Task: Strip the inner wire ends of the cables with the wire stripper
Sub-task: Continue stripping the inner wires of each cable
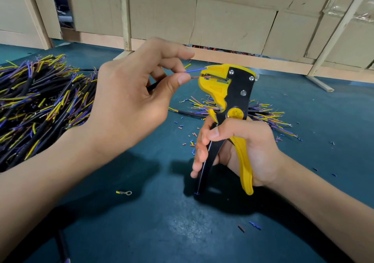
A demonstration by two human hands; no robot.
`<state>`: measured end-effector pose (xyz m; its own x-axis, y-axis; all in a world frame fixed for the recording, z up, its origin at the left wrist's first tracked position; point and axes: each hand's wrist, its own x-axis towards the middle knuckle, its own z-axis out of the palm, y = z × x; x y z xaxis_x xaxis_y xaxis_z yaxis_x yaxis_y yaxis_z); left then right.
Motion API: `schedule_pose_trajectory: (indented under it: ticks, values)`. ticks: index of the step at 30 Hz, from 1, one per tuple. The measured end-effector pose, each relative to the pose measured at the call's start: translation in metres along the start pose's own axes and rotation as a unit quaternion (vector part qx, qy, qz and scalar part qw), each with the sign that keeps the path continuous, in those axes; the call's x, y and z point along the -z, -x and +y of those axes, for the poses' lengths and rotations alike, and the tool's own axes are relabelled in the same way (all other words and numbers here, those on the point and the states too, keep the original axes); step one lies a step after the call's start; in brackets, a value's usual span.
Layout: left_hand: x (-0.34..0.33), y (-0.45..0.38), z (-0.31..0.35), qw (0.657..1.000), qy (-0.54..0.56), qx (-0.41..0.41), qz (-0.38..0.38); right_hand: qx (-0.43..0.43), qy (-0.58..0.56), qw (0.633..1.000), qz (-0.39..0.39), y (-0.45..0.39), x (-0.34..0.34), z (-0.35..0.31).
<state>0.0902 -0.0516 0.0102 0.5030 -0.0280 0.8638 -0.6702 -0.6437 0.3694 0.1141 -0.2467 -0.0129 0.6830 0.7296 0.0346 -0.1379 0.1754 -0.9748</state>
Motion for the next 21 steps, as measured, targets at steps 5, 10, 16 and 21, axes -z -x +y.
schedule_pose_trajectory:
  ticks: [5,10,16,21]
  values:
    - [0.000,0.000,0.000,1.000,0.000,0.002,0.000,-0.003,-0.005,1.000,0.005,0.000,0.000,-0.001]
    - [0.001,0.000,-0.003,1.000,0.007,-0.003,0.009,-0.016,0.001,0.999,0.036,0.002,-0.004,-0.002]
    - [0.000,0.002,-0.009,1.000,0.002,0.012,-0.005,-0.014,-0.045,0.999,0.018,0.002,-0.003,0.005]
    - [-0.004,0.001,-0.018,0.999,-0.035,0.035,-0.001,-0.019,-0.075,0.997,-0.008,0.000,0.001,0.007]
